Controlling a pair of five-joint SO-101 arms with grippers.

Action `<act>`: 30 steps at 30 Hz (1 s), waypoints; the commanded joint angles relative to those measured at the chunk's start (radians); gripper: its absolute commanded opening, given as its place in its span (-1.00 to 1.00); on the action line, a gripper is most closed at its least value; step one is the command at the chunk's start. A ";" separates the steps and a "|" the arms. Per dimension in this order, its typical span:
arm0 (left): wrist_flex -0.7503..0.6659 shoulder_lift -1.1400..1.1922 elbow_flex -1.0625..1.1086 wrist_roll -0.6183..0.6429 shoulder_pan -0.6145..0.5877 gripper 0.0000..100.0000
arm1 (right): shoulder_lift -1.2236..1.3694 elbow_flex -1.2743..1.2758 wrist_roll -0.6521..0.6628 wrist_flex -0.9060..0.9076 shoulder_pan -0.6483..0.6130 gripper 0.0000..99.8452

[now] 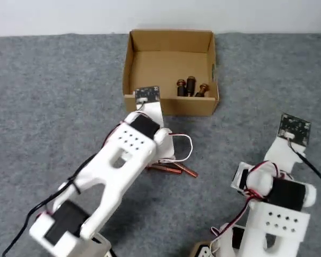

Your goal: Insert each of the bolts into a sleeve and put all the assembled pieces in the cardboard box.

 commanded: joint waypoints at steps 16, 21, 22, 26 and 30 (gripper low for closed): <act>-0.049 0.172 -0.070 0.009 0.002 -0.71 | -0.044 -0.005 -0.006 -0.021 0.015 -0.98; -0.051 0.176 -0.134 0.009 0.008 -0.71 | -0.044 -0.005 -0.003 -0.045 0.010 -0.98; -0.052 0.178 -0.145 0.009 0.008 -0.70 | -0.044 -0.005 -0.003 -0.051 0.010 -0.98; -0.087 0.178 -0.156 0.009 0.008 -0.70 | -0.039 -0.005 -0.003 -0.056 0.010 -0.98; -0.114 0.209 -0.160 0.009 0.020 -0.70 | -0.039 -0.005 -0.003 -0.056 0.010 -0.98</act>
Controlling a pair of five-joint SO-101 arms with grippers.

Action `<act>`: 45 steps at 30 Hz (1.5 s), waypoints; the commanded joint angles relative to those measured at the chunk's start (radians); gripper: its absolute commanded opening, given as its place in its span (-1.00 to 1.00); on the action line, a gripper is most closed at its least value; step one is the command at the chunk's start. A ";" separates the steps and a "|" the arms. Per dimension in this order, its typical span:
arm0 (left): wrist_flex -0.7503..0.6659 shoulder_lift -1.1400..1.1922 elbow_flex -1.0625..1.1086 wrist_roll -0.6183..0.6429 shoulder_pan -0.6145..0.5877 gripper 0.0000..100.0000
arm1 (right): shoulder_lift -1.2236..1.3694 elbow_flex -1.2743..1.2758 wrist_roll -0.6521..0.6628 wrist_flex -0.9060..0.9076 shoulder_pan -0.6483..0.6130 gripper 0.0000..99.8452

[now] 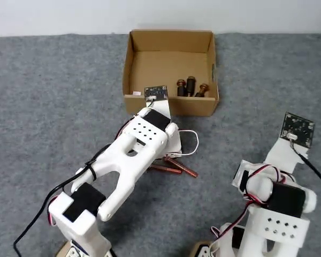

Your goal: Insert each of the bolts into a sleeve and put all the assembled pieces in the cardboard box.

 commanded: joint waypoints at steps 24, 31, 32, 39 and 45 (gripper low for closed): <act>-0.040 0.324 -0.240 0.009 0.063 -0.70 | -0.005 -0.005 -0.002 -0.018 0.005 -0.98; 0.086 0.324 -0.332 0.009 0.071 -0.71 | -0.002 -0.005 -0.002 -0.018 0.005 -0.98; 0.109 0.324 -0.363 0.009 0.071 -0.71 | -0.002 -0.005 -0.002 -0.018 0.005 -0.98; 0.272 0.327 -0.585 0.009 0.081 -0.71 | -0.002 -0.005 -0.002 -0.019 0.005 -0.98; 0.367 0.334 -0.628 0.009 0.104 -0.71 | -0.002 -0.005 -0.002 -0.019 0.005 -0.98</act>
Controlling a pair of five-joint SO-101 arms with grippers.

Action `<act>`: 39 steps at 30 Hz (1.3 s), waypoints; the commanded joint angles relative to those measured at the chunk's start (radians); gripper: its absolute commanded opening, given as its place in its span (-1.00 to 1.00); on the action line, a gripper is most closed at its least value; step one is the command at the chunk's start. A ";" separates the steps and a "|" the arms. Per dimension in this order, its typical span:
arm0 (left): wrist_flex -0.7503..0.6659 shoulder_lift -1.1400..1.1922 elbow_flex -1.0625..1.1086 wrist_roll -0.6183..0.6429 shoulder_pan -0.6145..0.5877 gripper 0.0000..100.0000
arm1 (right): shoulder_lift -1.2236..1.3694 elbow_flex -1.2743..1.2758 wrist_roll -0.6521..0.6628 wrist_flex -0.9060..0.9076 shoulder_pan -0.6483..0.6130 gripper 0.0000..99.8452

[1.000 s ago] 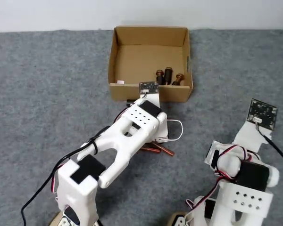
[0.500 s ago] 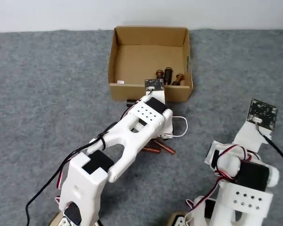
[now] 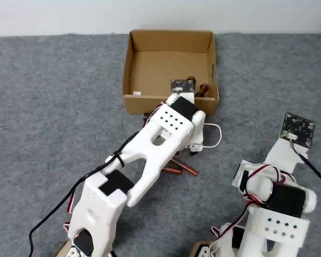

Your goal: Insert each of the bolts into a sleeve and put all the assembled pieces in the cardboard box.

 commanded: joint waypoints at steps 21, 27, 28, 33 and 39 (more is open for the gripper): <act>-0.052 0.199 -0.048 0.009 -0.023 -0.70 | -0.008 -0.005 -0.002 -0.018 0.005 -0.98; -0.094 0.203 -0.041 0.009 -0.049 -0.70 | -0.004 -0.005 -0.002 -0.018 0.005 -0.98; -0.095 0.204 -0.041 0.009 -0.051 -0.70 | -0.002 -0.005 -0.002 -0.018 0.005 -0.98; -0.114 0.264 -0.047 0.009 -0.051 -0.70 | -0.002 -0.005 -0.002 -0.019 0.004 -0.98; -0.097 0.285 -0.097 0.009 -0.064 -0.71 | -0.002 -0.005 -0.002 -0.019 0.004 -0.98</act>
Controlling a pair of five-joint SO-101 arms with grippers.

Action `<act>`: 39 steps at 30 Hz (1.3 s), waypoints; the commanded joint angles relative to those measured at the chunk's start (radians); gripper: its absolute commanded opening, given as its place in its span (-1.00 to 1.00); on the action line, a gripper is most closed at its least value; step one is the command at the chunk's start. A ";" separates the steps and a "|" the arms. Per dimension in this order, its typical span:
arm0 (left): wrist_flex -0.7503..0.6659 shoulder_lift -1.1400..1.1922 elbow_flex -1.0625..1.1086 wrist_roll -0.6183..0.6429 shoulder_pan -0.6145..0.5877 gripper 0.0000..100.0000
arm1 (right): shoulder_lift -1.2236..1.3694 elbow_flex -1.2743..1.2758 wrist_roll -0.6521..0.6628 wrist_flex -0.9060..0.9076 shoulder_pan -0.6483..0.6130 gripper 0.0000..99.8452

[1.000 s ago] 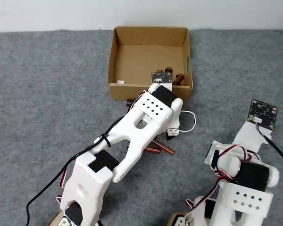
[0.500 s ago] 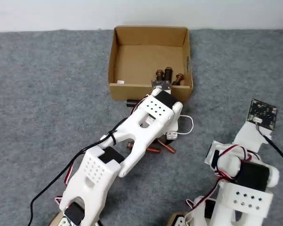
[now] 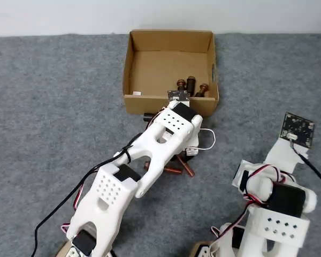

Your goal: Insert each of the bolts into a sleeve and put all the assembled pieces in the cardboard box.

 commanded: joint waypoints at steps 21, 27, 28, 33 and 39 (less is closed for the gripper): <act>0.198 -0.336 -0.179 -0.048 -0.008 -1.00 | -0.133 -0.011 -0.002 0.022 -0.170 -0.98; 0.198 -0.586 -0.064 -0.089 0.026 -1.00 | -0.292 -0.006 -0.002 0.065 -0.260 -0.98; 0.198 -0.623 -0.038 -0.092 0.032 -1.00 | -0.311 -0.006 -0.002 0.065 -0.268 -0.98; 0.127 -0.806 0.131 -0.114 0.063 -1.00 | -0.369 -0.005 -0.009 0.051 -0.326 -0.98; -0.098 -1.060 0.423 -0.183 0.081 -0.99 | -0.383 -0.005 -0.011 0.050 -0.367 -0.98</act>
